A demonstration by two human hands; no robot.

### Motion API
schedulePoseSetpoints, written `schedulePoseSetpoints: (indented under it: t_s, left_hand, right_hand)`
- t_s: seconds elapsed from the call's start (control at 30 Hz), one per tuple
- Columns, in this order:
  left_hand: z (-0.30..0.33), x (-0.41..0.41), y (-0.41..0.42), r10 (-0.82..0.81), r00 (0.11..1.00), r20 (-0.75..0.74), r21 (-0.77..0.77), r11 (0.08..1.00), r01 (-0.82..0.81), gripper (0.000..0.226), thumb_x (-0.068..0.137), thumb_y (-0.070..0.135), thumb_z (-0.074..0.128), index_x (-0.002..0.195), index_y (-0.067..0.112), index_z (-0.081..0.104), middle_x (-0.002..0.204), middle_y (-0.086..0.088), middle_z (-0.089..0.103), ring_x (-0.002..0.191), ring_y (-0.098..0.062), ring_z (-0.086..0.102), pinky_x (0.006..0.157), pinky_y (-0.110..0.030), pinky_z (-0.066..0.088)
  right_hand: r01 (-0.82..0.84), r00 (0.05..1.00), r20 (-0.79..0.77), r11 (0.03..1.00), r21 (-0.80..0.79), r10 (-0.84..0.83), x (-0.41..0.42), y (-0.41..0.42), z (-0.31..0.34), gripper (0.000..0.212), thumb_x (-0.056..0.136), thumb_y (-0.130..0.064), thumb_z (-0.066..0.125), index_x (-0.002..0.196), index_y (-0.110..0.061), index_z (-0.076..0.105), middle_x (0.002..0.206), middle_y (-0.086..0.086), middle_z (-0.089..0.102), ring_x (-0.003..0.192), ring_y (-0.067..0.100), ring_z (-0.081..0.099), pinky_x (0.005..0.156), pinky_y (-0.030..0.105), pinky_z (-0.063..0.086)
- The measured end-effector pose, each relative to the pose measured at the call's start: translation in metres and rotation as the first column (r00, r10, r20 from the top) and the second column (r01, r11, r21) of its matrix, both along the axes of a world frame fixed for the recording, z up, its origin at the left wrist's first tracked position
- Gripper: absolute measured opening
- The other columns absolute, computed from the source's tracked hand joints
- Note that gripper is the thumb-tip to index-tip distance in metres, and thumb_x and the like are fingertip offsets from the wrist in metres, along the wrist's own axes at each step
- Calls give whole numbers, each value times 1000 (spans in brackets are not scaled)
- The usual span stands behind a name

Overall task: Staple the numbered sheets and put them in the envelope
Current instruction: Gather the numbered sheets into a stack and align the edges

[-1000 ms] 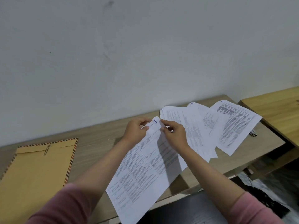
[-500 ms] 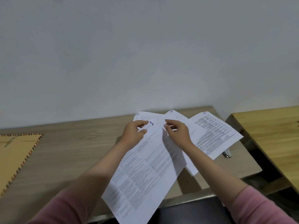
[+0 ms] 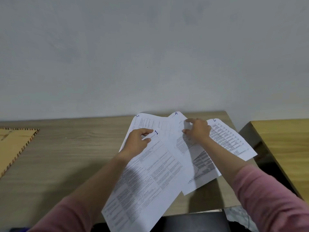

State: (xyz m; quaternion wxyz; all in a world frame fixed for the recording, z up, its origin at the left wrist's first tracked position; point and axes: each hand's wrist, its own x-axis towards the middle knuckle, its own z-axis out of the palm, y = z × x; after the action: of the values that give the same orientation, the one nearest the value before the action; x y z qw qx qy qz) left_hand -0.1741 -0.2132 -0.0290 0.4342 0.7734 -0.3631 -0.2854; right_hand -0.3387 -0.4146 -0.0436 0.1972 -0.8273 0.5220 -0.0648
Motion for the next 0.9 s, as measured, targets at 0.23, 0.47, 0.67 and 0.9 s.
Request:
schedulePoseSetpoints:
  t_s: [0.23, 0.47, 0.67, 0.9]
  left_hand:
    - [-13, 0, -2, 3, 1000, -16, 48, 999, -2, 35, 86, 2, 66, 116, 20, 68, 111, 1, 64, 108, -9, 58, 97, -18, 40]
    - [-30, 12, 3, -29, 999, 34, 82, 996, 26, 35, 84, 7, 68, 113, 28, 69, 112, 5, 67, 108, -9, 60, 99, -26, 45]
    - [-42, 17, 11, -15, 999, 42, 53, 999, 12, 35, 84, 6, 69, 112, 26, 69, 107, 4, 67, 104, -11, 61, 95, -25, 46]
    - [-27, 14, 13, 3, 1000, 27, -27, 1000, -2, 40, 83, 7, 70, 97, 45, 68, 101, 11, 66, 99, -13, 62, 98, -33, 48]
  right_hand:
    - [-160, 966, 204, 987, -20, 161, -4, 0, 12, 44, 82, -11, 62, 125, -18, 58, 121, 6, 58, 110, 29, 54, 76, 32, 42]
    - [-205, 926, 274, 955, -213, 260, -16, 0, 70, 42, 83, -7, 62, 125, -17, 59, 120, 1, 60, 108, 22, 56, 79, 33, 46]
    - [-189, 900, 308, 912, -364, 309, -41, 8, 115, 42, 84, -7, 64, 124, -14, 60, 118, 4, 62, 106, 24, 57, 80, 35, 47]
    - [-101, 850, 389, 835, -540, 355, -66, 25, 178, 38, 81, -7, 67, 118, -14, 64, 114, 3, 66, 102, 22, 61, 79, 29, 46]
